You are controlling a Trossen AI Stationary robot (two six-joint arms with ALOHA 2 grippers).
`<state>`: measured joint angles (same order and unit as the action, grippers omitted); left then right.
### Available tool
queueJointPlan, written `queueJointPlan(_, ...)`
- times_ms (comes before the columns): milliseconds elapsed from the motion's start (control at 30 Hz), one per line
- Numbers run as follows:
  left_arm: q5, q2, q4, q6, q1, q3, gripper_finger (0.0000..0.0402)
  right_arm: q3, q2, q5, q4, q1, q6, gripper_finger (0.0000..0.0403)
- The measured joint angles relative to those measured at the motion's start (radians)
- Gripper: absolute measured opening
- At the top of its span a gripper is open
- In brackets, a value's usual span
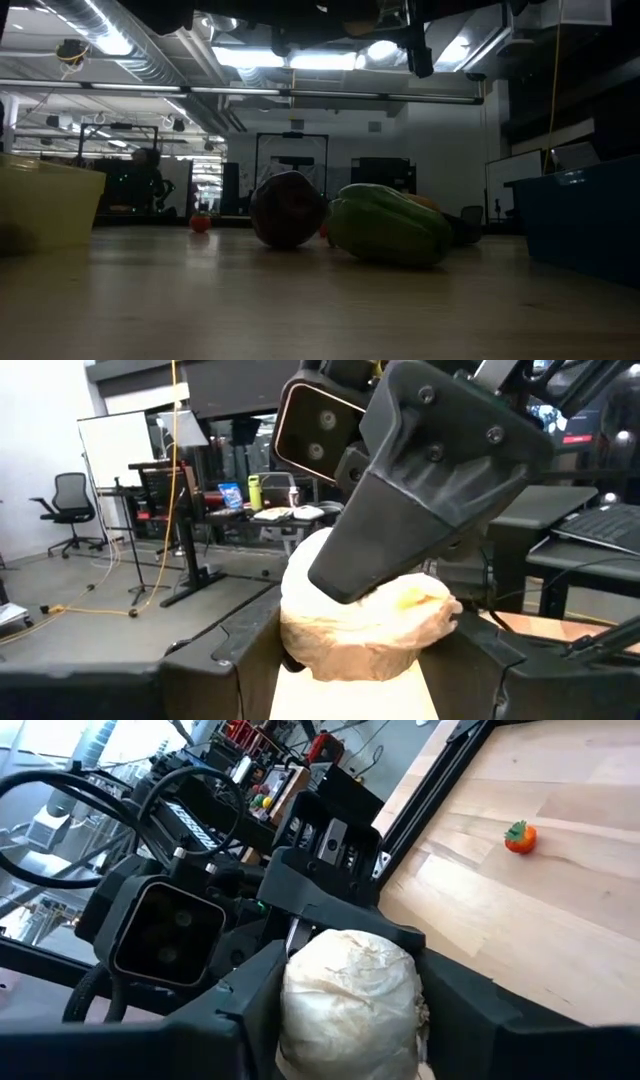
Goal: Sort produce into baskets
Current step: Put the garlic into the yellow bin
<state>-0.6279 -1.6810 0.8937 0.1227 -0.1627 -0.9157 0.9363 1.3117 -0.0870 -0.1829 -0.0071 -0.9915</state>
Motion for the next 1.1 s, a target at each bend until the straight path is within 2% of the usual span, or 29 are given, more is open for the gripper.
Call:
queueJointPlan(200,0.006,0.0,-0.013,0.005,-0.001,0.0,0.0195,0.0,0.0,-0.008,0.028,0.0,0.011,0.0274)
queueJointPlan(333,0.006,0.0,-0.043,-0.022,-0.013,0.0,0.0195,0.0,0.001,-0.004,0.033,-0.008,0.127,0.0309)
queueJointPlan(467,0.006,0.006,-0.096,-0.079,-0.039,0.0,0.0195,0.0,0.001,0.077,0.034,-0.034,0.242,0.0324)
queueJointPlan(633,0.004,0.036,-0.193,-0.148,-0.084,0.0,0.0195,-0.001,0.001,0.223,0.033,-0.074,0.316,0.0323)
queueJointPlan(767,0.0,0.105,-0.374,-0.234,-0.131,-0.001,0.0195,-0.001,0.001,0.334,0.041,-0.104,0.318,0.0316)
queueJointPlan(900,0.009,0.207,-0.619,-0.333,-0.19,-0.001,0.0196,-0.001,0.001,0.341,0.106,-0.108,0.336,0.0309)
queueJointPlan(1100,0.157,0.379,-1.081,-0.619,-0.279,-0.001,0.0196,-0.001,0.001,0.341,0.242,-0.105,0.398,0.0308)
